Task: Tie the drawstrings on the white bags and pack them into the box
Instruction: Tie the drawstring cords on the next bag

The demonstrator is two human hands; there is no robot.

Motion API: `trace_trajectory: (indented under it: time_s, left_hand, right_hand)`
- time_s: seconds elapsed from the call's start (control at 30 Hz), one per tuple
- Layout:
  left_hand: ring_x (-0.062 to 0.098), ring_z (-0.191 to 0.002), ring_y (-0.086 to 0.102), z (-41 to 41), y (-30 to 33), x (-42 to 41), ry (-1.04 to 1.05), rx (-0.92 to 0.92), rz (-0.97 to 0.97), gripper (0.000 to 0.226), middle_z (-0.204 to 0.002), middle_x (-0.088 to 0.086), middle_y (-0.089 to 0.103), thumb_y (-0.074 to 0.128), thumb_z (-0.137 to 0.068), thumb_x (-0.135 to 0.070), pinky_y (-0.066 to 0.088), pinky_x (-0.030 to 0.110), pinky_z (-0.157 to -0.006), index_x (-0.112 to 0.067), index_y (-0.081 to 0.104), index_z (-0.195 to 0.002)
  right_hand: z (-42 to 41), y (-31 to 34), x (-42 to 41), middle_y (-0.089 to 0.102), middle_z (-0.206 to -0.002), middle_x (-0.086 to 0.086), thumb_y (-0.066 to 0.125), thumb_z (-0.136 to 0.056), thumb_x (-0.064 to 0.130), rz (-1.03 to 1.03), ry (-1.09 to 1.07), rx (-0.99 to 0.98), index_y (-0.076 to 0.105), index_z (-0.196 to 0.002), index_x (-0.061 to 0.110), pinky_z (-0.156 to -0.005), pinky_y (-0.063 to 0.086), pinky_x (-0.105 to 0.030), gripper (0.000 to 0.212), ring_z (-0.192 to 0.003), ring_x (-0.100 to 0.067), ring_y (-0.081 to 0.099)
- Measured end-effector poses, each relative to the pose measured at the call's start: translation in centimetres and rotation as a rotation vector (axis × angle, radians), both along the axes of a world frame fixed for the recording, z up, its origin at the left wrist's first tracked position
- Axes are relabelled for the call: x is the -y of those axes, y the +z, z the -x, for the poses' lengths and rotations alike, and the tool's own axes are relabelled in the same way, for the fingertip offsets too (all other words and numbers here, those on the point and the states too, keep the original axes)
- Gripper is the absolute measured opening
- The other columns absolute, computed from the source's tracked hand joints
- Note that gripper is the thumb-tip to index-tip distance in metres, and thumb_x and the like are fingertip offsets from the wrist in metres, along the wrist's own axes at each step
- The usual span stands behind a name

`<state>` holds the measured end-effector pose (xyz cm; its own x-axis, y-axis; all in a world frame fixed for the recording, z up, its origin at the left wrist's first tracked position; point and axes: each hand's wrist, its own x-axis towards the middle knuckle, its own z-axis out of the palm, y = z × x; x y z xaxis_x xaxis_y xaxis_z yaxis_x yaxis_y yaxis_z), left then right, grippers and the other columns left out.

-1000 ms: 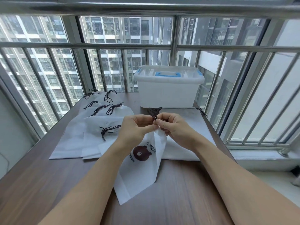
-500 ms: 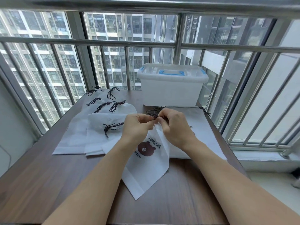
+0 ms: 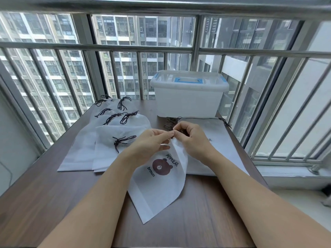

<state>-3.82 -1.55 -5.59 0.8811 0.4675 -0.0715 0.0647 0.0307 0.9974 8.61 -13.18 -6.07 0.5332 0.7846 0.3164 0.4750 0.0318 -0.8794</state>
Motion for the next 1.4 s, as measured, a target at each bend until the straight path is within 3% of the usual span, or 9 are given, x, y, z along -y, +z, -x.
trace_trajectory:
  time_s: [0.13, 0.33, 0.53, 0.67, 0.77, 1.0, 1.17, 1.3, 1.4]
  left_hand:
    - [0.030, -0.089, 0.072, -0.2, -0.2, 0.3, 0.194, -0.013, -0.306, 0.016, -0.095, 0.021, 0.073, 0.072, -0.090, -0.020, 0.053, 0.049, -0.098, -0.005, 0.074, -0.090]
    - [0.018, -0.072, 0.072, 0.1, 0.4, 1.0, 0.306, 0.080, -0.127, 0.019, -0.077, 0.009, 0.076, 0.078, -0.080, 0.003, 0.059, 0.023, -0.069, 0.000, 0.071, -0.097]
    - [0.017, -0.073, 0.068, 0.3, 1.1, 1.1, 0.273, 0.099, -0.013, 0.019, -0.079, 0.008, 0.070, 0.071, -0.085, 0.005, 0.059, 0.024, -0.071, -0.002, 0.069, -0.103]
    - [0.009, -0.064, 0.058, 0.1, 1.2, 0.6, 0.403, 0.042, -0.299, 0.019, -0.069, -0.001, 0.064, 0.059, -0.088, -0.001, 0.057, 0.025, -0.067, -0.014, 0.072, -0.093]
    - [-0.001, -0.049, 0.047, 0.5, 1.4, 0.4, 0.445, 0.042, -0.619, 0.019, -0.065, -0.004, 0.061, 0.062, -0.084, -0.004, 0.041, 0.012, -0.052, -0.018, 0.073, -0.091]
    - [0.002, -0.054, 0.051, 0.3, 1.1, 0.7, 0.457, 0.006, -0.660, 0.015, -0.069, -0.002, 0.065, 0.065, -0.081, -0.008, 0.040, 0.010, -0.052, -0.021, 0.070, -0.088]
    - [0.005, -0.085, 0.059, 0.1, 1.2, 2.0, 0.621, 0.074, -0.614, 0.016, -0.087, -0.007, 0.063, 0.063, -0.076, -0.017, 0.046, 0.020, -0.074, -0.018, 0.064, -0.091]
    - [-0.001, -0.067, 0.052, 0.2, 1.1, 2.6, 0.643, 0.336, -0.932, 0.006, -0.069, -0.015, 0.056, 0.065, -0.070, -0.014, 0.036, 0.008, -0.063, -0.016, 0.066, -0.076]
    - [0.000, -0.066, 0.059, -0.1, 0.7, 2.9, 0.501, 0.328, -1.021, 0.007, -0.069, -0.015, 0.064, 0.075, -0.074, -0.017, 0.041, 0.008, -0.063, -0.018, 0.075, -0.081]
  right_hand:
    - [0.0, -0.2, -0.2, 0.055, -0.065, 0.013, 0.060, -0.098, 0.011, 0.024, -0.022, 0.077, 0.065, -0.082, 0.021, -0.053, 0.034, -0.015, 0.020, -0.053, 0.000, 0.042]
    - [-0.4, 0.2, 0.1, 0.054, -0.069, 0.003, 0.056, -0.101, 0.011, 0.006, 0.007, -0.060, 0.064, -0.081, 0.017, -0.056, 0.035, -0.022, 0.022, -0.060, -0.007, 0.042]
    - [-0.9, 0.5, 0.4, 0.053, -0.067, 0.002, 0.053, -0.103, 0.012, 0.020, 0.052, -0.178, 0.063, -0.081, 0.014, -0.057, 0.035, -0.024, 0.025, -0.058, -0.009, 0.043]
    - [-0.8, 0.8, 0.6, 0.048, -0.061, 0.007, 0.053, -0.103, 0.009, 0.041, 0.110, -0.227, 0.061, -0.080, 0.011, -0.054, 0.036, -0.018, 0.024, -0.053, -0.007, 0.039]
    - [-0.8, 1.0, 0.8, 0.040, -0.064, 0.003, 0.055, -0.101, 0.009, 0.053, 0.232, -0.348, 0.061, -0.081, 0.009, -0.053, 0.031, -0.018, 0.021, -0.058, -0.013, 0.025]
    - [-0.5, 1.1, 0.6, 0.036, -0.060, 0.002, 0.057, -0.094, 0.015, 0.032, 0.274, -0.479, 0.063, -0.076, 0.009, -0.061, 0.015, -0.034, 0.020, -0.064, -0.020, 0.014]
    - [0.1, 1.1, 0.3, 0.040, -0.049, 0.010, 0.050, -0.101, 0.007, 0.052, 0.149, -0.455, 0.059, -0.073, 0.009, -0.047, 0.031, -0.017, 0.029, -0.044, -0.005, 0.031]
    - [0.4, 1.1, 0.2, 0.045, -0.047, 0.012, 0.051, -0.101, 0.007, 0.052, 0.131, -0.444, 0.060, -0.076, 0.008, -0.045, 0.033, -0.015, 0.026, -0.040, -0.001, 0.038]
    - [0.5, 0.9, 0.2, 0.050, -0.054, 0.009, 0.051, -0.101, 0.007, 0.038, 0.160, -0.435, 0.063, -0.084, 0.008, -0.047, 0.035, -0.016, 0.022, -0.045, -0.003, 0.042]
